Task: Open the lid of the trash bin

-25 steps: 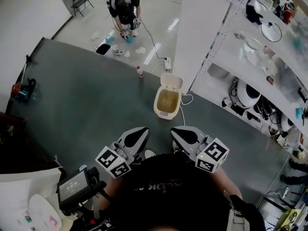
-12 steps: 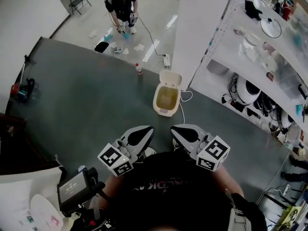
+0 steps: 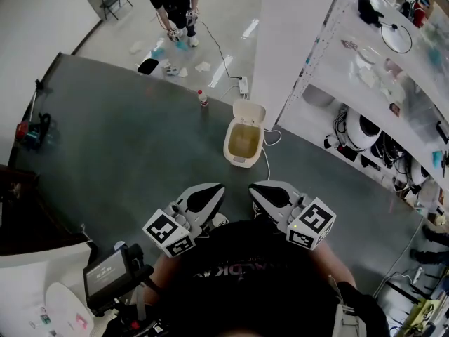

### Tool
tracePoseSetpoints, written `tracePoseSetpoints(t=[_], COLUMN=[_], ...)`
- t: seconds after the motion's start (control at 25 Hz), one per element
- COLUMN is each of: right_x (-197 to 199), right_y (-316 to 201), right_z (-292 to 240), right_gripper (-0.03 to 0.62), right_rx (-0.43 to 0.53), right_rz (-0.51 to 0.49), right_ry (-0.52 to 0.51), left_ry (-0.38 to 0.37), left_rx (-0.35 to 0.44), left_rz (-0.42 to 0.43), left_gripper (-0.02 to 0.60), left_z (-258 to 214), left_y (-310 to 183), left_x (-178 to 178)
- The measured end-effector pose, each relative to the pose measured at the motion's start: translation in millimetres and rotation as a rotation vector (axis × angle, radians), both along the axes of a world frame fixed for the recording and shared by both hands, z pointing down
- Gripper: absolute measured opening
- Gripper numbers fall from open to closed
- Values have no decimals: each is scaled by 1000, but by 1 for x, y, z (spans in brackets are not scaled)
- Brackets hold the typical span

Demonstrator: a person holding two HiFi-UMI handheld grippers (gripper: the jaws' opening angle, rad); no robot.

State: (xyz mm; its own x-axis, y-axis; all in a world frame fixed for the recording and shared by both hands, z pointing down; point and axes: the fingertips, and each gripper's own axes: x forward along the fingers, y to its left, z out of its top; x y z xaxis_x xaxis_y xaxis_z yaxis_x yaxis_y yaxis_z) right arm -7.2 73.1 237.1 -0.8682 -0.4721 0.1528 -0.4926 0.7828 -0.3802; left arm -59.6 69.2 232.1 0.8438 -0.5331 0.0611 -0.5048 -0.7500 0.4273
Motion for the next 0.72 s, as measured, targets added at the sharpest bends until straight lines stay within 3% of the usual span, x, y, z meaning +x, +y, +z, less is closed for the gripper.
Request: tracePoseSetpoints(t=[0.72], right_x=[-11], right_y=[-2], right_z=[11], right_gripper=[8], right_rx=[-19], right_rz=[-8], right_ry=[13], left_ry=[9], left_rx=[-25], left_rz=[3], left_gripper=[2], left_z=[11], left_y=[-4], left_x=[-7])
